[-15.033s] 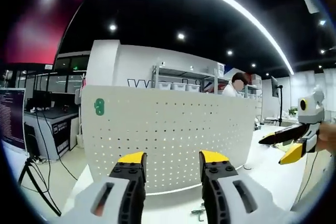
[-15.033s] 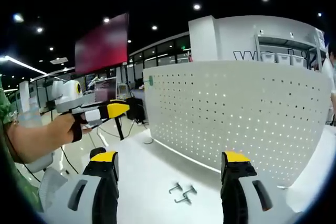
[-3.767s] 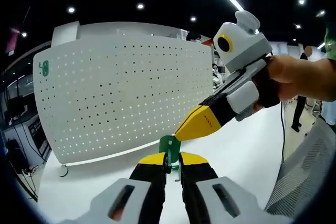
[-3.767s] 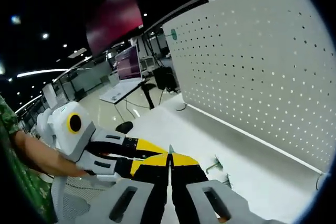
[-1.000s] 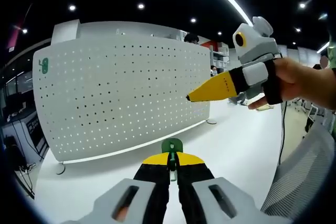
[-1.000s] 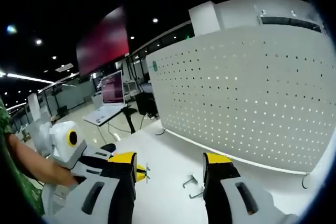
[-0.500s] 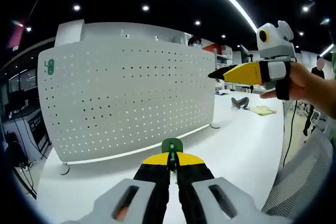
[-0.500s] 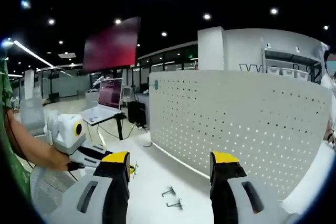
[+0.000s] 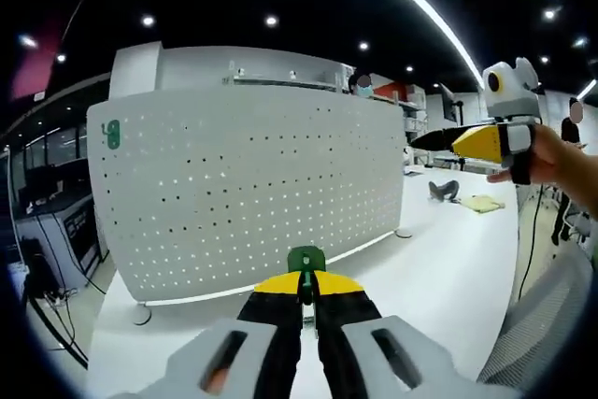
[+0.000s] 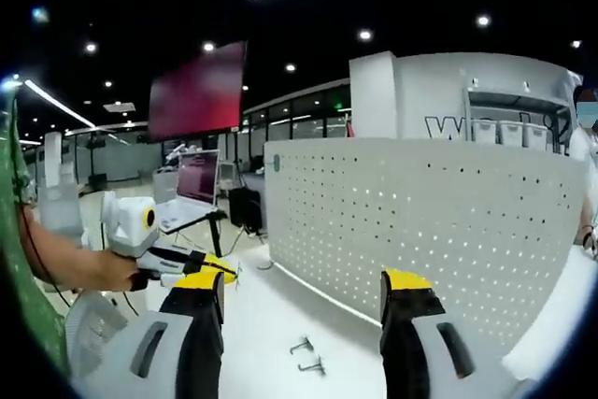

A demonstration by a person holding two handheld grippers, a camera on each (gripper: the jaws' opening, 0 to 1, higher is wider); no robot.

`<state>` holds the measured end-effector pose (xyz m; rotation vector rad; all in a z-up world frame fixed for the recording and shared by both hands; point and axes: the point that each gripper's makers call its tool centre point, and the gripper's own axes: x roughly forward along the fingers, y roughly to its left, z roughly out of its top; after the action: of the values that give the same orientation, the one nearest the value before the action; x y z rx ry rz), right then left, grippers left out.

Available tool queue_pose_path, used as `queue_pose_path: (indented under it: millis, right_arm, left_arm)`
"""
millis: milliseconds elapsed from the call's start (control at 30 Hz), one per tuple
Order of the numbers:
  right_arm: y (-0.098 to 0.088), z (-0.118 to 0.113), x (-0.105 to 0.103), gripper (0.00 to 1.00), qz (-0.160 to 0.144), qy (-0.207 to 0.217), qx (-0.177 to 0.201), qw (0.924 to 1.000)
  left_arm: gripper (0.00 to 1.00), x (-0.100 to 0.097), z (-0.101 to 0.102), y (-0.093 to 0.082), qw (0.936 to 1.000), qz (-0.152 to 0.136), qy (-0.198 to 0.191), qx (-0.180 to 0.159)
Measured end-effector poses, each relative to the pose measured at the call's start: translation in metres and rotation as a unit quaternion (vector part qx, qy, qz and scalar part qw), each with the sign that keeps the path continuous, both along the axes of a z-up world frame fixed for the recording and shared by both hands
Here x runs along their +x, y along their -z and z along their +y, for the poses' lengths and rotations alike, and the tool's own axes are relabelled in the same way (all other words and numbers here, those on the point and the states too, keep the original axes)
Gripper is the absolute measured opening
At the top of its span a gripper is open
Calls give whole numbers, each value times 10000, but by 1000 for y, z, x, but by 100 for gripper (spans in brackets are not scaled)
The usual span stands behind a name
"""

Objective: Insert the hook assembly into the mounting plate slot until the hook locks in place.

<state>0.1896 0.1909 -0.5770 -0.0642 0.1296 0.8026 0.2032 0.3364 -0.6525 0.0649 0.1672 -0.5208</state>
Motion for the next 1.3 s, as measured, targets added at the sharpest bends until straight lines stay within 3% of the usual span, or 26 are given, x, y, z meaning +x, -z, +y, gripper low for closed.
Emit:
queue_pose_path:
  millis: [133,300,567,1300]
  right_arm:
    - [-6,-3,0,73,-3,-7,30,10000]
    - [-13,-2,2,76,-24,-31,85,10000]
    - [-19,0,3,77,-56,-63,61,9999]
    - [-24,-4,14,76,-53,44,61,10000]
  left_arm:
    - [3,13,21,-16,9997,-135,-220,15]
    - [3,37,51,-48,9974,-437,-581,31]
    - [3,68,80,-90,9923,-830,-917,65]
    - [3,129,115,-152,9775,-1480,-1497,-105]
